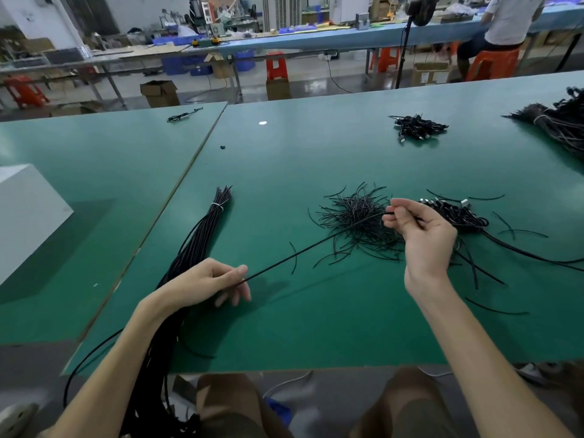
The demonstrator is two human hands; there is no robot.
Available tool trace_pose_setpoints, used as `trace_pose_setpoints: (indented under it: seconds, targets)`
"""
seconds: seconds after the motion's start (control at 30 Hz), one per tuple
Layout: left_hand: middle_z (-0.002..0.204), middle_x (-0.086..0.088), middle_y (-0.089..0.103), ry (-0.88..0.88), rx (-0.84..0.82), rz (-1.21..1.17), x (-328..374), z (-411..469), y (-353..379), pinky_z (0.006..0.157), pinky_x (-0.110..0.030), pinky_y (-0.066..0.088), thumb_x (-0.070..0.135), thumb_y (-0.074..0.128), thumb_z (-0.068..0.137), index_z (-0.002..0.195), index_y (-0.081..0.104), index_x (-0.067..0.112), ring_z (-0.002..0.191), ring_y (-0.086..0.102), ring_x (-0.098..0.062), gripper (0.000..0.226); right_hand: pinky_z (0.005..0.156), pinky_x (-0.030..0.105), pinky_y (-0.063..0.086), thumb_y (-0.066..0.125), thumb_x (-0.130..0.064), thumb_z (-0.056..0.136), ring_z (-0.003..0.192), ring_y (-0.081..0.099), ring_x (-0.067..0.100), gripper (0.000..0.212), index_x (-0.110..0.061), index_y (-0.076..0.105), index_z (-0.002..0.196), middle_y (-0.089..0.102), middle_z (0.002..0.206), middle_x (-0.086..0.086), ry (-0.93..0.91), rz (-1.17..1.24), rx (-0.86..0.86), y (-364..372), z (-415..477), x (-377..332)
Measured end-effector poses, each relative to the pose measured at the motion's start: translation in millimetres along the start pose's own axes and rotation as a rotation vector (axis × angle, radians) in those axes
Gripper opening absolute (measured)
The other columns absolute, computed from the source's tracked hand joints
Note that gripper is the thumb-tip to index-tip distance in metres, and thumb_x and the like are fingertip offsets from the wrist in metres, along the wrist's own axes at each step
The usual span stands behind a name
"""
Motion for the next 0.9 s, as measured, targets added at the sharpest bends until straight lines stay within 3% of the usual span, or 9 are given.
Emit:
trace_pose_setpoints:
  seconds: [0.1, 0.23, 0.3, 0.4, 0.47, 0.6, 0.63, 0.77, 0.9]
  targets:
    - [0.063, -0.006, 0.059, 0.077, -0.259, -0.198, 17, -6, 17, 0.059, -0.023, 0.044, 0.047, 0.041, 0.109, 0.086, 0.071, 0.009, 0.054, 0.051, -0.018, 0.053, 0.08, 0.022, 0.058, 0.064, 0.003, 0.097, 0.08, 0.073, 0.016, 0.017, -0.007, 0.076, 0.102, 0.076, 0.09, 0.006, 0.058, 0.018, 0.011, 4, 1, 6]
    - [0.054, 0.0, 0.036, 0.147, -0.301, -0.383, 30, -2, 31, 0.049, -0.02, 0.03, 0.033, 0.046, 0.11, 0.075, 0.056, 0.01, 0.046, 0.031, -0.016, 0.042, 0.089, 0.023, 0.058, 0.061, 0.004, 0.098, 0.099, 0.075, 0.022, 0.022, -0.007, 0.075, 0.111, 0.078, 0.102, 0.007, 0.16, 0.014, -0.084, 9, -9, 11]
    - [0.055, 0.001, 0.031, 0.142, -0.165, -0.431, 36, 9, 36, 0.048, -0.021, 0.024, 0.034, 0.049, 0.108, 0.074, 0.053, 0.014, 0.046, 0.027, -0.015, 0.04, 0.094, 0.022, 0.056, 0.064, 0.0, 0.098, 0.109, 0.073, 0.014, 0.036, -0.016, 0.069, 0.129, 0.075, 0.118, 0.0, 0.181, -0.045, -0.25, 17, -21, 14]
    - [0.057, 0.003, 0.029, 0.095, 0.202, -0.59, 38, 23, 34, 0.052, -0.03, 0.019, 0.039, 0.053, 0.104, 0.071, 0.054, 0.018, 0.046, 0.025, -0.012, 0.039, 0.094, 0.01, 0.05, 0.071, -0.016, 0.097, 0.117, 0.065, -0.004, 0.064, -0.047, 0.048, 0.148, 0.06, 0.124, -0.038, 0.186, -0.206, -0.534, 35, -50, 24]
    - [0.057, 0.005, 0.031, 0.106, 0.369, -0.819, 39, 26, 25, 0.049, -0.024, 0.024, 0.036, 0.052, 0.101, 0.071, 0.055, 0.018, 0.045, 0.025, -0.011, 0.035, 0.108, 0.018, 0.045, 0.067, -0.019, 0.1, 0.125, 0.062, 0.003, 0.069, -0.053, 0.037, 0.152, 0.051, 0.133, -0.044, 0.219, -0.224, -0.668, 46, -69, 35]
    - [0.057, 0.007, 0.033, 0.1, 0.537, -1.057, 46, 30, 3, 0.048, -0.021, 0.026, 0.031, 0.048, 0.107, 0.073, 0.054, 0.018, 0.045, 0.027, -0.01, 0.037, 0.124, 0.041, 0.031, 0.061, -0.028, 0.104, 0.135, 0.054, 0.004, 0.066, -0.062, 0.029, 0.151, 0.054, 0.149, 0.018, 0.227, -0.298, -0.783, 59, -92, 45]
    - [0.057, 0.007, 0.033, 0.085, 0.566, -1.053, 48, 32, 1, 0.049, -0.021, 0.024, 0.031, 0.048, 0.108, 0.075, 0.052, 0.017, 0.045, 0.027, -0.009, 0.036, 0.122, 0.041, 0.036, 0.059, -0.029, 0.105, 0.133, 0.057, 0.006, 0.064, -0.063, 0.029, 0.15, 0.057, 0.14, 0.027, 0.212, -0.314, -0.783, 60, -92, 45]
    - [0.059, 0.006, 0.033, 0.012, 0.645, -1.037, 54, 45, 10, 0.049, -0.023, 0.021, 0.029, 0.047, 0.109, 0.076, 0.051, 0.016, 0.045, 0.027, -0.009, 0.035, 0.09, 0.038, 0.06, 0.055, -0.025, 0.107, 0.102, 0.075, 0.023, 0.05, -0.042, 0.042, 0.152, 0.076, 0.113, 0.006, 0.262, -0.248, -0.846, 67, -94, 45]
    - [0.057, 0.007, 0.037, -0.044, 0.672, -0.909, 51, 57, 29, 0.054, -0.026, 0.024, 0.029, 0.05, 0.108, 0.077, 0.055, 0.015, 0.047, 0.031, -0.011, 0.034, 0.07, 0.038, 0.061, 0.054, -0.015, 0.106, 0.09, 0.077, 0.03, 0.036, -0.01, 0.057, 0.141, 0.077, 0.113, 0.005, 0.322, -0.29, -0.933, 82, -112, 54]
Point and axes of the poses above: each hand's wrist, its own z-axis towards the middle knuckle, its own y-axis out of the palm, x = y × z, the point moved 3 cm from there along z, towards the middle knuckle
